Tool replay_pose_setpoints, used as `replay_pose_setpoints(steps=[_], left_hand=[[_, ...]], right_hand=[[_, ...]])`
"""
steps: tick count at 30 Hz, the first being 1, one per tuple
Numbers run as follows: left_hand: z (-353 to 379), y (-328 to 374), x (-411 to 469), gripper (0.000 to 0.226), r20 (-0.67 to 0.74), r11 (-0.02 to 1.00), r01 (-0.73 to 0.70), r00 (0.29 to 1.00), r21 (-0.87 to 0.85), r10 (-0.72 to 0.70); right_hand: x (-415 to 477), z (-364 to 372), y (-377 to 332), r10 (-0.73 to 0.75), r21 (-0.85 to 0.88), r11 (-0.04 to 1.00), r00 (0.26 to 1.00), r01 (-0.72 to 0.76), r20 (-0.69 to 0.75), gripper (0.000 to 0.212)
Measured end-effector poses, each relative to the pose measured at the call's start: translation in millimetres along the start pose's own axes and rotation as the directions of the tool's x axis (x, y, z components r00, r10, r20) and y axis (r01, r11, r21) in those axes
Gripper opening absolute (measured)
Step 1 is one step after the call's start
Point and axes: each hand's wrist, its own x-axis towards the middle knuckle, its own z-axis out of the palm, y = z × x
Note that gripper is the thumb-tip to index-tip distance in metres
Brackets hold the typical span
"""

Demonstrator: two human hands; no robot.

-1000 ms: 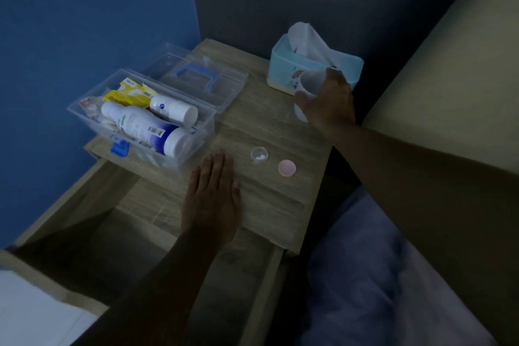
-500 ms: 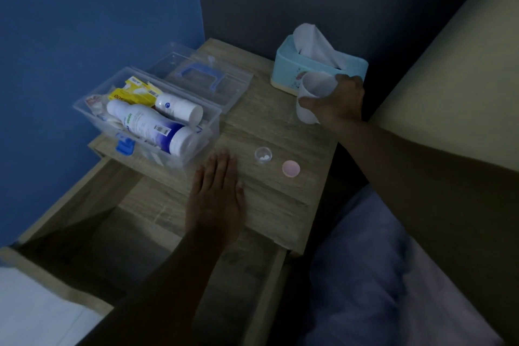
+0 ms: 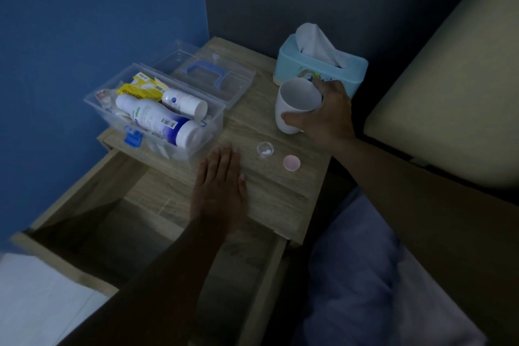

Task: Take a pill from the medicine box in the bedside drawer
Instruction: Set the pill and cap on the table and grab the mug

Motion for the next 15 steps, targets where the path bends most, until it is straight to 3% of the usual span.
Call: replay_pose_setpoints(steps=[15], left_hand=[[0.4, -3.4, 2.7, 0.060, 0.062, 0.999, -0.011, 0.998, -0.036, 0.014]], right_hand=[[-19.7, 9.9, 7.0, 0.024, 0.007, 1.000, 0.999, -0.024, 0.022, 0.100]])
